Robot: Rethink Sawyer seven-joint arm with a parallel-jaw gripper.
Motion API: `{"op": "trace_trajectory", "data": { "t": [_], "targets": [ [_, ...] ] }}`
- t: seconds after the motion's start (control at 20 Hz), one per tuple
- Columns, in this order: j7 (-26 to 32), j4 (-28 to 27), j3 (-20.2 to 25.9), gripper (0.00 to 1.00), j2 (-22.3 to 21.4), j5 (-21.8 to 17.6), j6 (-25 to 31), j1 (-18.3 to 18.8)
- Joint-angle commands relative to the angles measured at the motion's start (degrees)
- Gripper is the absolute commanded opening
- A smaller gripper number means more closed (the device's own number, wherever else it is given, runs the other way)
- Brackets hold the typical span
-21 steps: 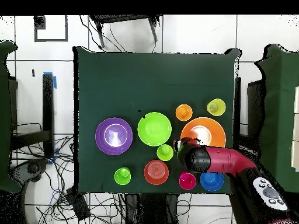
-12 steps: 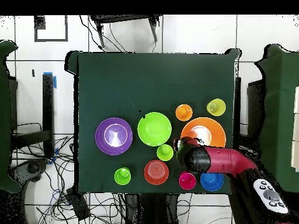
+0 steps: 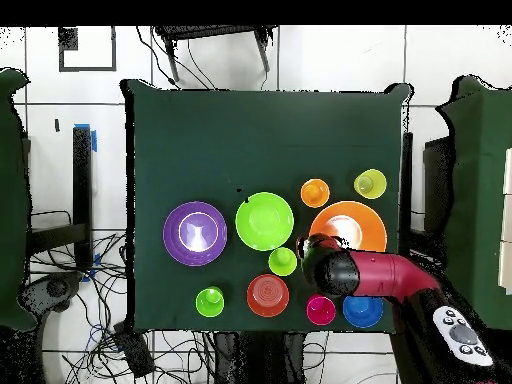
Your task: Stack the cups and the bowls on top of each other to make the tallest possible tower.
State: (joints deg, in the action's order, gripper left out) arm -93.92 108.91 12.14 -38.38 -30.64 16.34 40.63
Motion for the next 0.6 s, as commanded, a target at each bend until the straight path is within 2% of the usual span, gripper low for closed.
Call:
{"op": "trace_trajectory", "data": {
  "t": [0.05, 0.2, 0.25, 0.6],
  "targets": [
    [-6.3, 0.9, 1.64, 0.0, 2.47, 1.11, 0.15, -2.96],
    [-5.47, 0.87, 2.19, 0.0, 2.4, 0.86, 0.27, -2.6],
    [-4.91, 0.97, 2.6, 1.0, 2.34, 0.65, 0.19, -2.27],
    [-5.08, 1.06, 2.06, 1.0, 2.62, 0.84, 1.12, -2.57]
  ]
}}
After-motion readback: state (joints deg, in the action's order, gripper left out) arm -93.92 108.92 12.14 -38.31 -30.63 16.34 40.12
